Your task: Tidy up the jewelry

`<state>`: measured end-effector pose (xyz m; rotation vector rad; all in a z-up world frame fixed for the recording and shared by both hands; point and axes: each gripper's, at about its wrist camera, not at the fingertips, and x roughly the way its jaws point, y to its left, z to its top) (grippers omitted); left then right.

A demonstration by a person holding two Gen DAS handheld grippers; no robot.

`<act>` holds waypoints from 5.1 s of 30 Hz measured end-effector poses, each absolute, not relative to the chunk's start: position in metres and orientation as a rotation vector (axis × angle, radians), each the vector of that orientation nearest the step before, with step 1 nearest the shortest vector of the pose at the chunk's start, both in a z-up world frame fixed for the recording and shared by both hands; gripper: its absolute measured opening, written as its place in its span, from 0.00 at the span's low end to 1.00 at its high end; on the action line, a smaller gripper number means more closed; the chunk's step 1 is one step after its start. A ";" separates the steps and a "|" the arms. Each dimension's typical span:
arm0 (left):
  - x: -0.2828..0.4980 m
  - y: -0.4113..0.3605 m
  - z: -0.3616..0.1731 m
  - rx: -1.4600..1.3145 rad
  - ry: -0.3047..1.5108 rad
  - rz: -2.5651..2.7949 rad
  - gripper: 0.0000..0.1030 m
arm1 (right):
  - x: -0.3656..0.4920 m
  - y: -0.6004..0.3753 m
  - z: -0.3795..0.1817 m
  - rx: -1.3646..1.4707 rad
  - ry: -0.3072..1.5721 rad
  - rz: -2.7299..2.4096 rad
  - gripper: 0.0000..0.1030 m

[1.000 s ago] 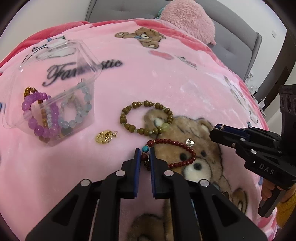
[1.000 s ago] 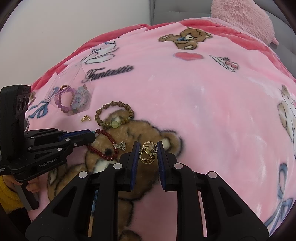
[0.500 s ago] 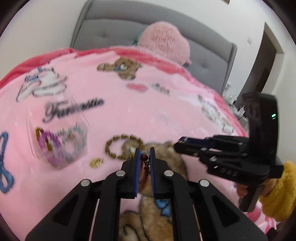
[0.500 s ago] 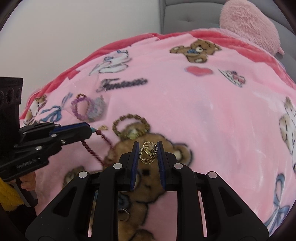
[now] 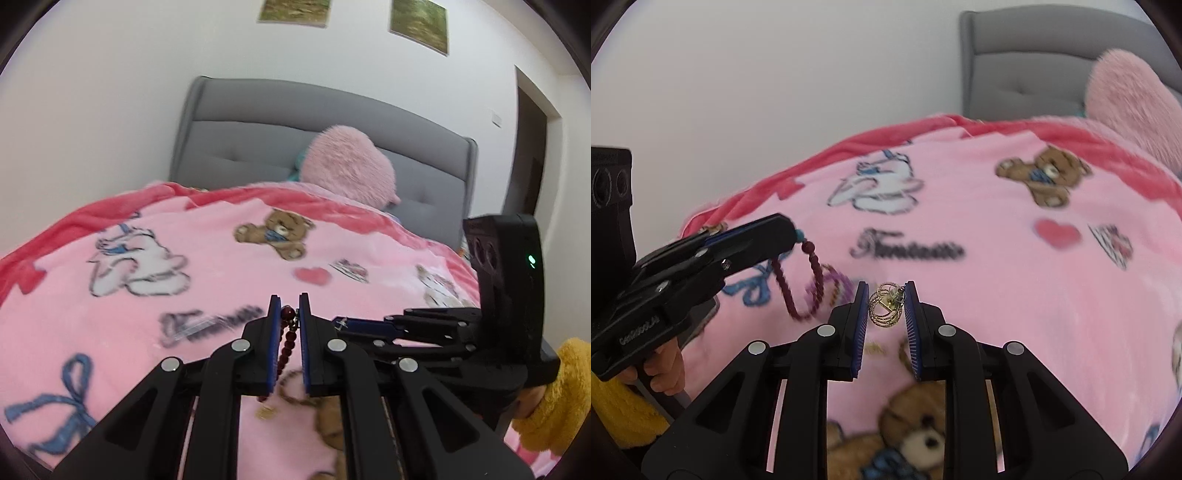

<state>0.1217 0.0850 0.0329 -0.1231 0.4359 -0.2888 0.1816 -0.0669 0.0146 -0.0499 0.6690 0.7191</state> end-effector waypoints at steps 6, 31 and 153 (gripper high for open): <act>0.135 0.113 0.036 -0.134 0.432 -0.243 0.09 | 0.191 -0.034 0.022 -0.075 0.659 0.769 0.18; 0.169 0.153 -0.046 -0.239 0.664 -0.243 0.09 | 0.202 0.007 -0.035 -0.127 0.810 0.810 0.20; 0.177 0.059 -0.092 -0.073 0.828 -0.313 0.14 | 0.166 -0.112 -0.076 -0.100 0.908 0.518 0.15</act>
